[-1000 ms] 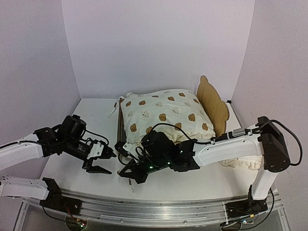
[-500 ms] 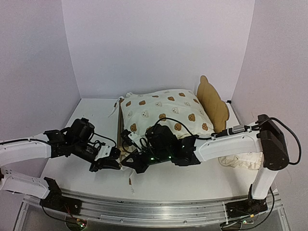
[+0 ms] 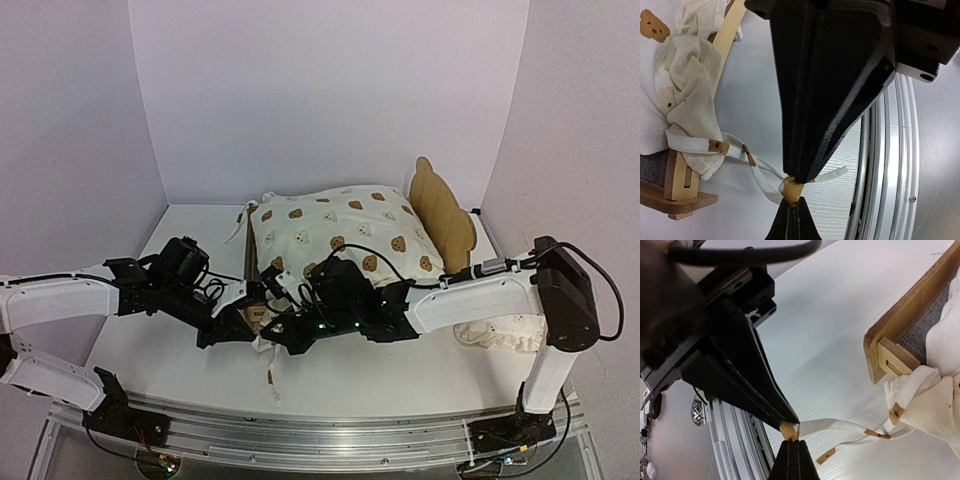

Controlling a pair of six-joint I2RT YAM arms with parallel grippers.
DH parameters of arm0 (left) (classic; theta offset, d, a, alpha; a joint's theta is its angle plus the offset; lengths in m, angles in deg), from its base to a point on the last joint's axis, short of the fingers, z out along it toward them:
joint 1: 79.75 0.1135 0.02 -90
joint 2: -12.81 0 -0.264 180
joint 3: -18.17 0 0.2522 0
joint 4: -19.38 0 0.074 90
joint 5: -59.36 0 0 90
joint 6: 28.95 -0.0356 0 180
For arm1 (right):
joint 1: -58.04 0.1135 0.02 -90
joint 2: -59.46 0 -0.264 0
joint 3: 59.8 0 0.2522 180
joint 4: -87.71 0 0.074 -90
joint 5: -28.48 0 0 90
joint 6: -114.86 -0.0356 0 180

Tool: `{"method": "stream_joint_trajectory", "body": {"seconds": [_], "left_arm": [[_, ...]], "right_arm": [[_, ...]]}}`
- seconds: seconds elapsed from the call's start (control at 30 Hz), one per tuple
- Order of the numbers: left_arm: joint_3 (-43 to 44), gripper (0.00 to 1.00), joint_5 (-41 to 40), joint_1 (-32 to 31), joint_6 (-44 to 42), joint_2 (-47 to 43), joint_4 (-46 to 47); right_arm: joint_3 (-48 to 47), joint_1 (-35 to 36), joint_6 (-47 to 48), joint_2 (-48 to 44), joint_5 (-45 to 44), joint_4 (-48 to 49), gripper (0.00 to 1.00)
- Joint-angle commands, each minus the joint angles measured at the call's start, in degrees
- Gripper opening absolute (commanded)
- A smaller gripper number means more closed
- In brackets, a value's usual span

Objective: Set up the pet bed

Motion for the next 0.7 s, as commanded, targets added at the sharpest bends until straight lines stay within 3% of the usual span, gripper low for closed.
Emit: {"method": "stream_joint_trajectory", "body": {"seconds": [0.0,0.07,0.17,0.37,0.47,0.67], "left_arm": [[3.51,0.0,-5.38,-0.11,7.28,0.72,-2.34],[6.23,0.0,-7.24,-0.04,10.16,2.92,-4.36],[9.33,0.0,-7.97,-0.02,14.06,6.54,-8.16],[12.76,0.0,-5.45,0.06,22.29,10.99,-14.75],[14.19,0.0,-8.45,0.18,24.14,11.35,-16.52],[14.63,0.0,-9.58,0.44,24.27,14.41,-17.09]], "right_arm": [[1.76,-0.58,-1.7,-2.32,-4.21,0.82,0.24],[2.26,-0.63,-1.59,-2.88,-9.54,0.62,0.29],[1.47,-0.65,-3.23,-1.99,-16.31,0.23,0.27],[-1.93,-0.04,-5.41,3.33,-18.67,0.42,0.2],[-2.41,-0.03,-6.48,4.79,-20.84,1.02,0.17],[-4.03,-0.03,-6.16,8.59,-22.3,4.47,0.19]]}}
